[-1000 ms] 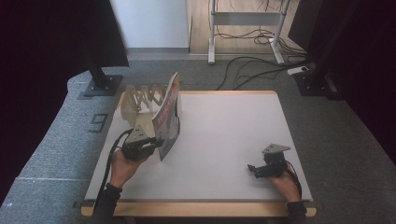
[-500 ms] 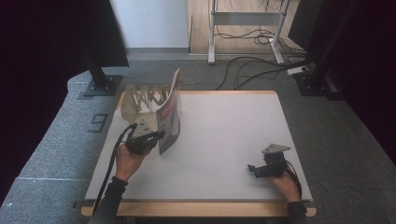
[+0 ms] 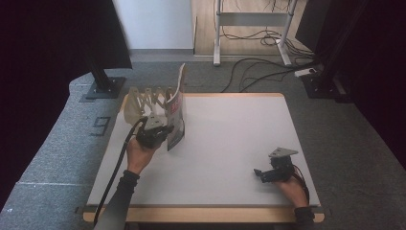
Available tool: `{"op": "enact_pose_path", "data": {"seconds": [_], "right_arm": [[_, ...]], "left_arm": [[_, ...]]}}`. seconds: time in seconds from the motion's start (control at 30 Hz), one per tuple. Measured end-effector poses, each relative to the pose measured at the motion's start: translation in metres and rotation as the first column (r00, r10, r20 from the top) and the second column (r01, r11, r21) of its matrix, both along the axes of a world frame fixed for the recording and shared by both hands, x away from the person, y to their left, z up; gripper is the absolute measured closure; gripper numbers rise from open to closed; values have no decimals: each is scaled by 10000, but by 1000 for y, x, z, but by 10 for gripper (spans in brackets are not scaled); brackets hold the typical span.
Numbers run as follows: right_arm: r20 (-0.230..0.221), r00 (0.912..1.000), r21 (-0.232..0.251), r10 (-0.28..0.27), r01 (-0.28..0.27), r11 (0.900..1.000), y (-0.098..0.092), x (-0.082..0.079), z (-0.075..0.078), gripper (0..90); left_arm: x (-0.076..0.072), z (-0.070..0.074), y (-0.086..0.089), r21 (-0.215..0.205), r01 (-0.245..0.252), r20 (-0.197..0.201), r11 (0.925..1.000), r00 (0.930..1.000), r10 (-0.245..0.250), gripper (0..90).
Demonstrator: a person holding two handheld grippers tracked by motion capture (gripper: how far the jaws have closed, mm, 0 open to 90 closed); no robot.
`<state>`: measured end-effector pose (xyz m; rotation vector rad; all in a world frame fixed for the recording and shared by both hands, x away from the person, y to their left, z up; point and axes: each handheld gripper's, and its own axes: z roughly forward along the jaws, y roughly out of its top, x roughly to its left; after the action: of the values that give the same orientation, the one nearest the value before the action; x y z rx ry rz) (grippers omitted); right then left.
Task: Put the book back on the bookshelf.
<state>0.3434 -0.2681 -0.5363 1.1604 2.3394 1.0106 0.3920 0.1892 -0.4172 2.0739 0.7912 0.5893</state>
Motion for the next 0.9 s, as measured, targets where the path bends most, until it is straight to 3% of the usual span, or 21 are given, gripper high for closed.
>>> {"op": "enact_pose_path", "data": {"seconds": [0.07, 0.3, 0.5, 0.57, 0.63, 0.73, 0.9], "right_arm": [[-7, 10000, 2, -2, 2, 10000, 0, 0, 0, 8], [-13, 10000, -1, -1, 1, 10000, 0, 0, 0, 8], [2, 10000, -10, -24, 24, 10000, 0, 0, 0, 7], [-6, 10000, -22, -2, 2, 10000, 0, 0, 0, 7], [-2, 10000, -30, -10, 10, 10000, 0, 0, 0, 7], [8, 10000, -29, -18, 18, 10000, 0, 0, 0, 7], [5, 10000, -29, -21, 21, 10000, 0, 0, 0, 7]], "left_arm": [[-1, -1, -2, -47, 105, -6, 9999, 9999, -105, 842], [-8, -1, -9, -117, 749, 97, 9971, 9972, -747, 593], [-16, 4, -11, -210, 880, 200, 9959, 9960, -875, 370], [-18, 5, -11, -113, 745, 453, 9972, 9962, -740, 365], [-19, 7, -11, 30, 642, 705, 9979, 9954, -643, 447], [-21, 10, -9, 10, 371, 568, 9993, 9977, -371, 427], [-25, 11, -4, 112, 170, 758, 9998, 9970, -178, 422]]}}
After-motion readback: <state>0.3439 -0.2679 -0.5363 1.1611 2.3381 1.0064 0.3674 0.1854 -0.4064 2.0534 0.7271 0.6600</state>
